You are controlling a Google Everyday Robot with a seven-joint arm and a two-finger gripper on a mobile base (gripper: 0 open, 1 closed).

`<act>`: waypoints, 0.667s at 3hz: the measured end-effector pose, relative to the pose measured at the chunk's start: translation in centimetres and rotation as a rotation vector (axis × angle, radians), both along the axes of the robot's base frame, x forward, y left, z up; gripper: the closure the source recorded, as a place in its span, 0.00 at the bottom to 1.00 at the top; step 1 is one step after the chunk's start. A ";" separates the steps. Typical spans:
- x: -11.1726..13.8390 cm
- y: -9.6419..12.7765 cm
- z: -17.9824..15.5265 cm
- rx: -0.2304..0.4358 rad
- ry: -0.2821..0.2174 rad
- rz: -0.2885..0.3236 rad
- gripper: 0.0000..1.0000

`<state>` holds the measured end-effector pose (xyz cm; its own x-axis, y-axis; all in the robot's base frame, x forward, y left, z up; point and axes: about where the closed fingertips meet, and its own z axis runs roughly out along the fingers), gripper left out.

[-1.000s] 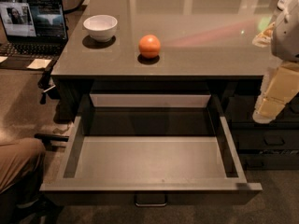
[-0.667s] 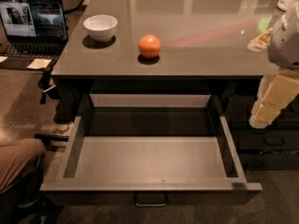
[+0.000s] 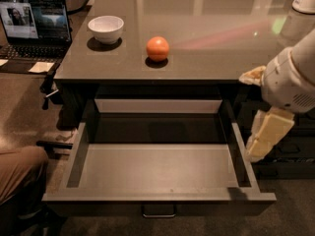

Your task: Close top drawer

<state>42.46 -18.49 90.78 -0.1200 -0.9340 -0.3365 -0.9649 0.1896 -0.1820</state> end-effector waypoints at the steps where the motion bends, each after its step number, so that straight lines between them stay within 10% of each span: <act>1: -1.4 1.1 -3.1 0.041 0.020 0.010 0.00; 2: -3.2 2.2 -6.0 0.063 0.031 0.009 0.00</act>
Offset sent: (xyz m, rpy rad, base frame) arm -0.0545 0.0340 -0.1022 0.0921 0.0548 0.0033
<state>39.26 -16.31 84.80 -0.1229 -0.9121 -0.3911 -0.9716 0.1910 -0.1400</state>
